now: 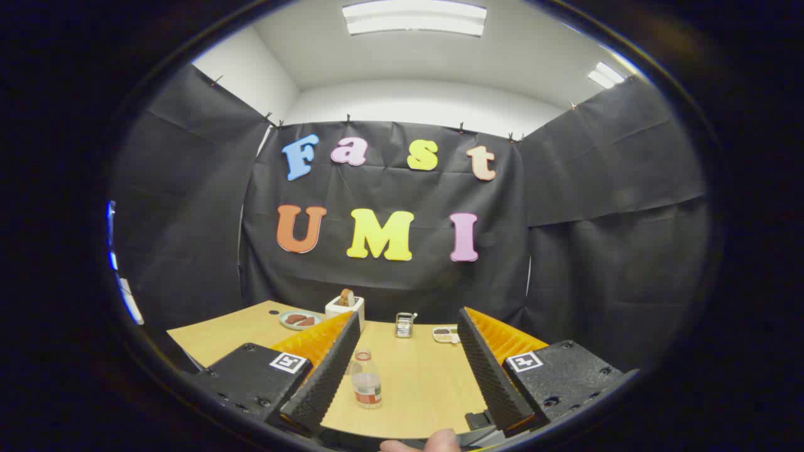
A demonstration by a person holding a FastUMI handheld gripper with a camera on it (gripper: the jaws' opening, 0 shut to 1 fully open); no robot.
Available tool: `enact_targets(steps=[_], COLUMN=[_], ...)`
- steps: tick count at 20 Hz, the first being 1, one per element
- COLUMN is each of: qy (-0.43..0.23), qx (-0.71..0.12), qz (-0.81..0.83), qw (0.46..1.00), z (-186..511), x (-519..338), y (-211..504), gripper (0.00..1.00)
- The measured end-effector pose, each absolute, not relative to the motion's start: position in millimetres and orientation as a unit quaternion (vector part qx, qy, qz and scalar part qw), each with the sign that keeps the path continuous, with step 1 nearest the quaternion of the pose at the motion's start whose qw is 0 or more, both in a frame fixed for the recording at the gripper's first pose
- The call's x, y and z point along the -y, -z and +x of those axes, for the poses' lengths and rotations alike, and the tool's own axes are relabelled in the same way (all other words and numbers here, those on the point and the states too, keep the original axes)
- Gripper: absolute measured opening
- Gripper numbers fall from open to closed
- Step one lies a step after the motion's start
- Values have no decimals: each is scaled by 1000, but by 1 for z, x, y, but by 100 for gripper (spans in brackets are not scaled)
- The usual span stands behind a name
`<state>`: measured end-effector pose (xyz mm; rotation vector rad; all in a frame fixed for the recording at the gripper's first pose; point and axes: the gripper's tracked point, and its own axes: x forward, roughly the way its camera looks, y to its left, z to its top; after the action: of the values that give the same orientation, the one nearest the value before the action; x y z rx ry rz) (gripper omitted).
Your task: Take the bottle from table, then pour the juice into the cup, finally place the bottle on the coaster
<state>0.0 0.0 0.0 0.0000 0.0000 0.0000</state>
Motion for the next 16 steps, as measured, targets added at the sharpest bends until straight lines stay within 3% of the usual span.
enact_targets(steps=[16], qy=[-23], qx=[-2], qz=[7], qw=[1000], z=[6], x=[-21], y=[-6], gripper=[100])
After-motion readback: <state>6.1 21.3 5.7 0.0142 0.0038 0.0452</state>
